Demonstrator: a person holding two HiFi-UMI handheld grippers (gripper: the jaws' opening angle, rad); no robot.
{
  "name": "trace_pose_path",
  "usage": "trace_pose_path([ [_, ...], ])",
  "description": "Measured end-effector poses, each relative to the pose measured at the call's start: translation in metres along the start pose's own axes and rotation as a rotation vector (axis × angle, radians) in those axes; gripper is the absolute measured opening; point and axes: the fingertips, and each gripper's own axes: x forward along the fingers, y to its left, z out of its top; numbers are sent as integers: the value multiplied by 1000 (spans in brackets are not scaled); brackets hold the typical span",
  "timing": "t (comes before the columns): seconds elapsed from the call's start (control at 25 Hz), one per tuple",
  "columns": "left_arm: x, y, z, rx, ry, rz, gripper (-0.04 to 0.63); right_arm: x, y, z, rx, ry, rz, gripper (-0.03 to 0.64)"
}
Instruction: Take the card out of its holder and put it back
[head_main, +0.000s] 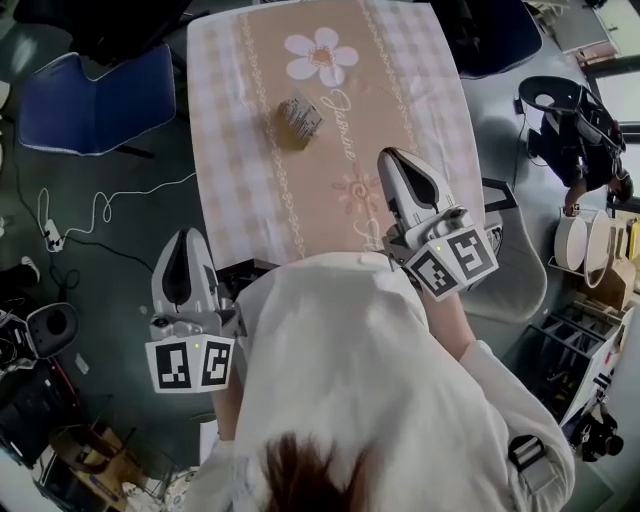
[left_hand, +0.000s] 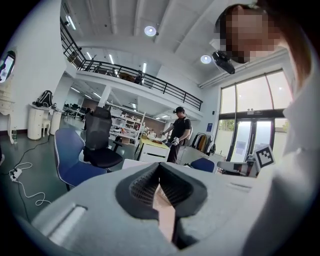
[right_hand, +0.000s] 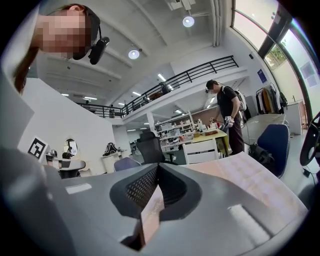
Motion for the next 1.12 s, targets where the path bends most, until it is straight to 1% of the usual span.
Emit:
trace_pose_path([
  [0.12,3,-10,-1,26,5,-39,0,-20,3,-8,12,29,-6,0],
  [0.28,6,-23,-5,65,19,-90,0,-39,10,-19,-2,67,0,0],
  [0.4,5,-31,-9,72,30,-115,0,-46,16,-21,-13,81,1,0],
  [0.72,-4,-41,-20,63,45,-126,0,-56,31,-20,-64,86,34,0],
  [0.92,-8,-52,-25,65,44,-126,0,-69,24,-25,-72,103,23,-2],
  [1.12,-9,-77,-28,73,41,-145,0,-88,18,-23,-104,106,30,-2],
])
